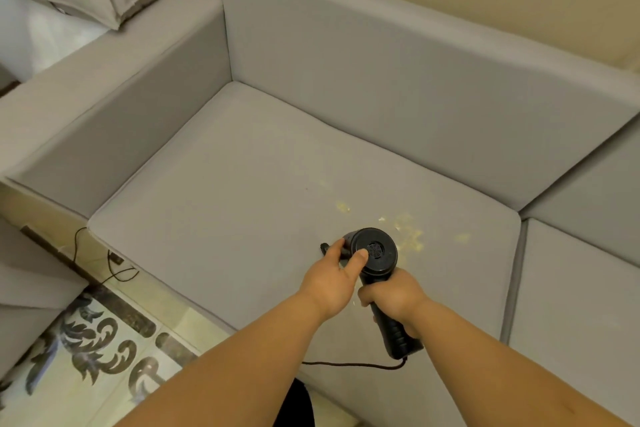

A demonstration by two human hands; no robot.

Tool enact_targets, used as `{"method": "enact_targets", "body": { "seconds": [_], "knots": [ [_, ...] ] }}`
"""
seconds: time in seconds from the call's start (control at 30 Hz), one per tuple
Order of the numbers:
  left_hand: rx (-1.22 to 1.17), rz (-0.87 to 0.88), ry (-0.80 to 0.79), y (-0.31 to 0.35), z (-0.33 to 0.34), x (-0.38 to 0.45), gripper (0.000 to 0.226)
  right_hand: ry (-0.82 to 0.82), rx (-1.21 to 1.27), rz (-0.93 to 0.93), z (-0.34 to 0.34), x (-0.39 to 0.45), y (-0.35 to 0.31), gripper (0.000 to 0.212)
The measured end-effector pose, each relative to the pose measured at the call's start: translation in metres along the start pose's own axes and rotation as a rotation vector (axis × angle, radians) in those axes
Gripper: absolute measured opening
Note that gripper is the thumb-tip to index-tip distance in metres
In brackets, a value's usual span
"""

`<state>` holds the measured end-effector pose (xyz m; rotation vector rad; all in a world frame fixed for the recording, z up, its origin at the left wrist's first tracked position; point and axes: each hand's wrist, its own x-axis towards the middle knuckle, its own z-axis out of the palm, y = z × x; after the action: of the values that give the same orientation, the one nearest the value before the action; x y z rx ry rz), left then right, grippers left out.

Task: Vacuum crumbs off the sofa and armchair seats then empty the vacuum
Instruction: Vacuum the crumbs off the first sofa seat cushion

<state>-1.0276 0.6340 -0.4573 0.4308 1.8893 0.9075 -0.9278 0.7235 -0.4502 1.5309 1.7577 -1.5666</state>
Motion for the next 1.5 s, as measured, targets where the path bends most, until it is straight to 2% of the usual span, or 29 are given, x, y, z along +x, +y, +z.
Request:
{"method": "enact_targets", "body": {
  "seconds": [0.23,0.47,0.67,0.8,1.07,1.5],
  "knots": [
    [-0.029,0.067,0.043,0.035,-0.012,0.03,0.068,0.097,0.104,-0.076,-0.016,0.024,-0.036,0.025],
    [-0.059,0.081,0.068,0.063,-0.056,0.103,0.067,0.104,0.148,-0.084,-0.019,0.085,-0.102,0.031],
    [-0.042,0.066,0.041,0.072,-0.078,0.155,0.066,0.113,0.191,-0.073,-0.017,0.131,-0.132,0.035],
    [-0.028,0.053,-0.01,0.068,-0.073,0.167,0.066,0.103,0.216,-0.014,-0.016,0.142,-0.126,0.032],
    [-0.026,0.037,0.011,0.064,-0.06,0.143,0.063,0.078,0.175,0.002,-0.018,0.128,-0.109,0.03],
    [-0.027,-0.006,0.023,0.034,0.007,0.064,0.065,0.02,0.145,-0.003,-0.025,0.066,-0.024,0.023]
  ]
}}
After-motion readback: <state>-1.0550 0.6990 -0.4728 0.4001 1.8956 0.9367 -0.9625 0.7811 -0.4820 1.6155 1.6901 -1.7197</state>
